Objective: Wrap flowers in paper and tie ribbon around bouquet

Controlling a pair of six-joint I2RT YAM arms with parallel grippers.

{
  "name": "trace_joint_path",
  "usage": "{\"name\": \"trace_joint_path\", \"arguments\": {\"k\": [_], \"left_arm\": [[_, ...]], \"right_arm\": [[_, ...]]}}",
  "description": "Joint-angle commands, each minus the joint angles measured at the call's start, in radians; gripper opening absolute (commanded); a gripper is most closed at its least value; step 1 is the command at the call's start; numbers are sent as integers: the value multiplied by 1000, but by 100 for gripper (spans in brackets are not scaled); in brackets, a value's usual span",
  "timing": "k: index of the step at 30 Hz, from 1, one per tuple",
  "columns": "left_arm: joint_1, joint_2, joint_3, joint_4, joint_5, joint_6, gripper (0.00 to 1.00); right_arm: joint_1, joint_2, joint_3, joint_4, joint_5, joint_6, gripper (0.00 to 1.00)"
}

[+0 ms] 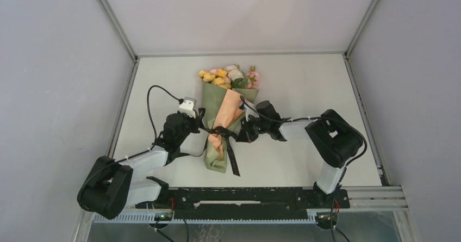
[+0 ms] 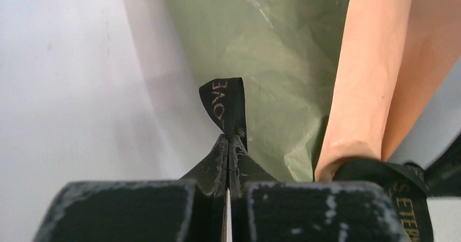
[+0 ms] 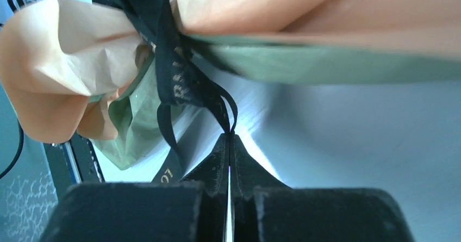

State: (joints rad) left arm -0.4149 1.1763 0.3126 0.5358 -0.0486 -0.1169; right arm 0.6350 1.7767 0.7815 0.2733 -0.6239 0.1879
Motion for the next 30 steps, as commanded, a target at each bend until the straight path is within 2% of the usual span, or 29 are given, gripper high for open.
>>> {"name": "trace_joint_path", "arguments": {"k": [1,4,7,15,23,30], "left_arm": [[19,70,81,161,40,113,0],[18,129,133,221,99,187,0],[27,186,186,226,100,240,0],[50,292,274,237,139,284,0],[54,328,338,178,107,263,0],[54,333,348,166,122,269,0]], "right_arm": [[59,-50,-62,0,27,75,0],[106,-65,-76,-63,65,77,0],[128,-90,-77,-154,99,64,0],[171,-123,-88,-339,116,49,0],[185,-135,-103,-449,93,58,0],[160,-153,-163,-446,64,113,0]]}}
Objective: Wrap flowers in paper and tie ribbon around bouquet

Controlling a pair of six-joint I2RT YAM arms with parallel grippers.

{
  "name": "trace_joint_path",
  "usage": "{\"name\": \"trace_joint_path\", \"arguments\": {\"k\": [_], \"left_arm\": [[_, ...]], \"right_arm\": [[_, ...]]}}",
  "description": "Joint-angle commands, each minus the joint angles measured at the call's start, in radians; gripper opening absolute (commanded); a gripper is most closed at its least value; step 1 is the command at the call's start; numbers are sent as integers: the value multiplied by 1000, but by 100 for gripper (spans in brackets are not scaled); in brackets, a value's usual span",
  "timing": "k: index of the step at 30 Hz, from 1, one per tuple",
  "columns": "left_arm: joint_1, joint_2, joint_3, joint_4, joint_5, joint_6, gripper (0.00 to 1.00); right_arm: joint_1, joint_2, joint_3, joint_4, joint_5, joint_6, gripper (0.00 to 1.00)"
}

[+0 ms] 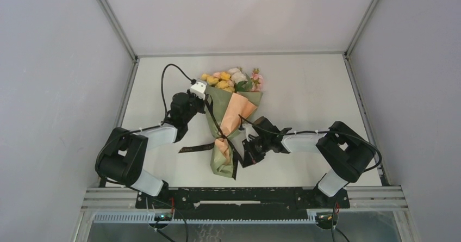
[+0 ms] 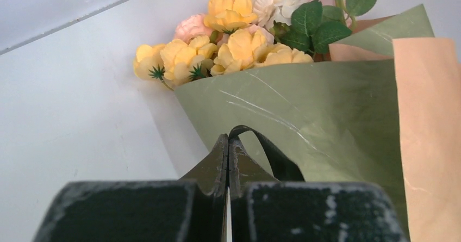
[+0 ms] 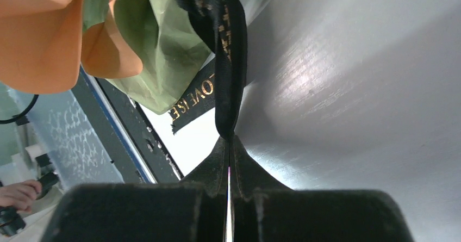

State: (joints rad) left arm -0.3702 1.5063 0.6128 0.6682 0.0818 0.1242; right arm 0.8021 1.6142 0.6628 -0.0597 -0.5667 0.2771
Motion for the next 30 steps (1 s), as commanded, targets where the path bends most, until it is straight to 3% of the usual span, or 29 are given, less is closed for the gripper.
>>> {"name": "trace_joint_path", "arguments": {"k": [1,6,9,12,15,18,22,30], "left_arm": [[10,2,47,34,-6,29,0],[-16,-40,-12,57,91,76,0],[-56,-115,-79,12,242,76,0],[-80,-176,-124,-44,298,63,2],[-81,-241,-156,-88,235,65,35],[-81,-338,-194,-112,258,74,50],[-82,-444,-208,-216,359,95,53],[-139,-511,-161,-321,445,108,46]], "right_arm": [[-9,11,-45,-113,6,26,0],[-74,-42,-16,-130,50,9,0],[-107,-131,69,-167,134,-65,0],[-106,-143,164,-182,129,-132,0],[-97,-112,224,-174,97,-165,0],[-89,-85,277,-182,103,-189,0],[-86,-78,337,-184,154,-189,0],[-87,-85,348,-85,167,-142,0]]}}
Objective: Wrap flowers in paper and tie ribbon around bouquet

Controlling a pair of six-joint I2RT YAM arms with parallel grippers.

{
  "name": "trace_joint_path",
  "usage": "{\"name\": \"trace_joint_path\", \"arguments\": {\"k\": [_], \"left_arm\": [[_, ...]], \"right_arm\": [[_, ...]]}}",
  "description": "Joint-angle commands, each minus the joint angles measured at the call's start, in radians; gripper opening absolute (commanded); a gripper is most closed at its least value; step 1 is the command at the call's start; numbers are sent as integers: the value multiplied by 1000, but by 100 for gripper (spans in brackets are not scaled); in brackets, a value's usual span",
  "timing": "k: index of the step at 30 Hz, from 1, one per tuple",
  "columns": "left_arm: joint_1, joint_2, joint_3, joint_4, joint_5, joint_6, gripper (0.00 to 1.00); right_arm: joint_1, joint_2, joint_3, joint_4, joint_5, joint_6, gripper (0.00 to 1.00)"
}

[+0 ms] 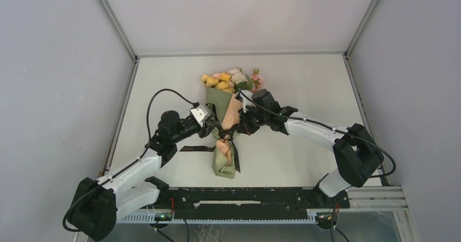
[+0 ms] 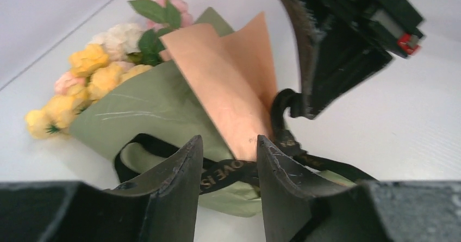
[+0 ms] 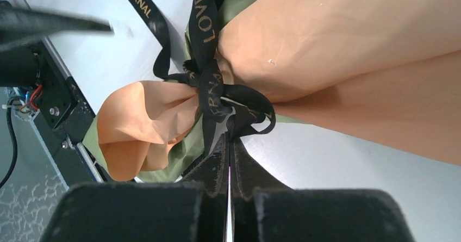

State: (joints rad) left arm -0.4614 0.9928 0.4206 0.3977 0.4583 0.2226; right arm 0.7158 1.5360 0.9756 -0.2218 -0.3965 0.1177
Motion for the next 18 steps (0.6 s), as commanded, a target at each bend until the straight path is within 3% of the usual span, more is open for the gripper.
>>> {"name": "trace_joint_path", "arguments": {"k": [1,4,7,18], "left_arm": [[-77,27,36,-31,51,-25,48],[-117,117,41,85,-24,-118,53],[-144,191,49,174,-80,-111,51],[-154,371,145,193,-79,-148,45]], "right_arm": [[-6,-3,35,83,-13,24,0],[-13,-6,34,75,8,17,0],[-13,-5,35,75,12,-16,0],[-64,-5,34,116,-134,-38,5]]}}
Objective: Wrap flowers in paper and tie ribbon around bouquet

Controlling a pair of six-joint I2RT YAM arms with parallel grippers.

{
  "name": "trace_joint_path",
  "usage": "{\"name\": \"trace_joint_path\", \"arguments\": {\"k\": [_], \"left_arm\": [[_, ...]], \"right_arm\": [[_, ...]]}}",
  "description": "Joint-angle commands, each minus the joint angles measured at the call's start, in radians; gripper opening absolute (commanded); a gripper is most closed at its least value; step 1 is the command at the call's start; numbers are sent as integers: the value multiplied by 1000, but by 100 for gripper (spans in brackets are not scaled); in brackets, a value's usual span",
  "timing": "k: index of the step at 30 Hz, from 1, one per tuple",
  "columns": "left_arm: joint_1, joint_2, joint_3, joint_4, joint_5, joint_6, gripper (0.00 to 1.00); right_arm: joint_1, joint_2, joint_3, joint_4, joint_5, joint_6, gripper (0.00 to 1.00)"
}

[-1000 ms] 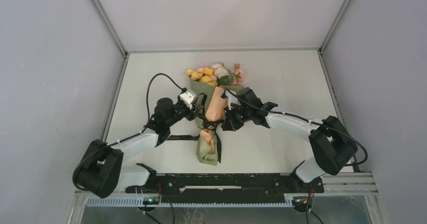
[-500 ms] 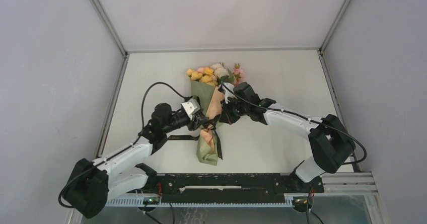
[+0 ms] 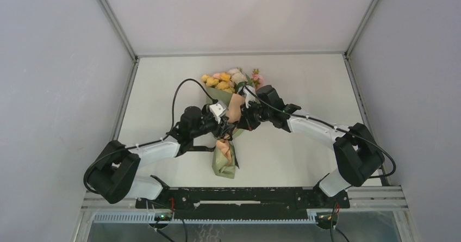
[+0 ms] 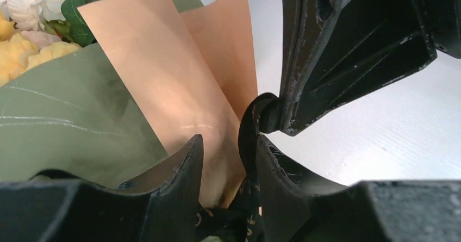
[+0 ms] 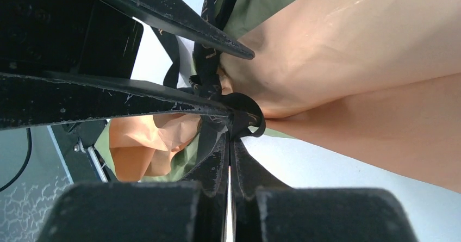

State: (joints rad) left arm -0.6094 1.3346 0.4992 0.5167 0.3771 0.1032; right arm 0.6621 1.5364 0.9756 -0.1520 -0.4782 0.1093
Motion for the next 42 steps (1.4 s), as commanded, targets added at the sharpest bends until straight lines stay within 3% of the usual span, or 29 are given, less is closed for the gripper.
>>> {"name": "trace_joint_path", "arguments": {"k": [1,14,18,19,24,28,34,42], "left_arm": [[-7,39,71,83,10,-31,43],[-14,71,82,38,147,-47,31],[-21,68,78,30,164,-51,3],[-21,65,78,30,152,-52,0],[-20,34,67,17,42,-73,0],[-17,9,32,17,-24,-95,0],[-9,-15,11,21,-92,-170,0],[-8,-45,-18,6,-186,-242,0]], "right_arm": [[-10,-2,35,51,-62,-33,5],[-17,-16,35,101,-106,-24,5],[-17,-23,35,95,-97,-22,6],[-17,-26,34,90,-91,-23,9],[-20,-91,0,36,1,-22,43],[1,-216,-157,116,68,28,58],[130,-179,-287,300,100,125,61],[130,-65,-287,556,107,237,57]]}}
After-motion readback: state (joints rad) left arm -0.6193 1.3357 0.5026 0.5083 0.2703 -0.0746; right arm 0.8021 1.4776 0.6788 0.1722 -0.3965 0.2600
